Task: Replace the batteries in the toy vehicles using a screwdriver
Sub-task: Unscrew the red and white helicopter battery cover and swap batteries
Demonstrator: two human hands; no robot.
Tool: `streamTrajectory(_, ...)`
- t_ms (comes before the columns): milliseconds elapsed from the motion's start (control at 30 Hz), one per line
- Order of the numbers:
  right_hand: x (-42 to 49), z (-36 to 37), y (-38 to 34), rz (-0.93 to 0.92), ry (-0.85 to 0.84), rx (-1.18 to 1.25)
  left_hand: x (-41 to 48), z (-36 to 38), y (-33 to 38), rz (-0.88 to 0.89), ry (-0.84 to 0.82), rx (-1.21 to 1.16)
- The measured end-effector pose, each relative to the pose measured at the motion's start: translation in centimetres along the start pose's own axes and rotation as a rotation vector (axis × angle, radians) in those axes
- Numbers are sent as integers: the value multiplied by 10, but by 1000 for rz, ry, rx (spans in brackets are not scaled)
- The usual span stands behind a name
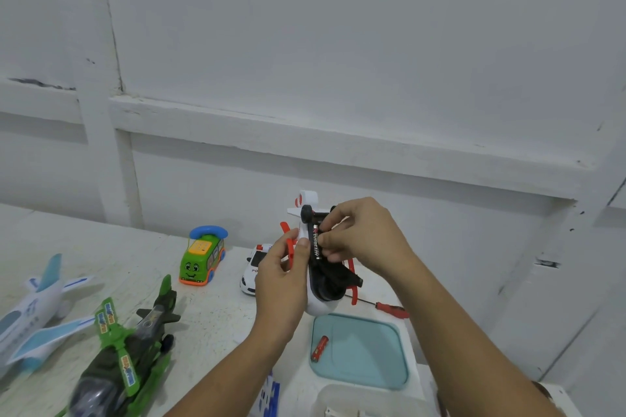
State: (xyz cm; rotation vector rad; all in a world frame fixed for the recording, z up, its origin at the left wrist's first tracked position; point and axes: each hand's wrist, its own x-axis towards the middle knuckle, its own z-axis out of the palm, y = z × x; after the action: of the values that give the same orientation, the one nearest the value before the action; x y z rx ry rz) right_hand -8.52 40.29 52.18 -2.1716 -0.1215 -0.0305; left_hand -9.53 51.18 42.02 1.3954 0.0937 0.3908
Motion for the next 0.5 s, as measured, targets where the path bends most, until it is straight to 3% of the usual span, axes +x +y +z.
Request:
streamTrajectory(300, 16, 15, 2, -26, 62, -153, 5, 0, -6, 21, 0, 1)
streamTrajectory(500, 20, 7, 7, -41, 93, 75, 12, -3, 0, -38, -7, -47)
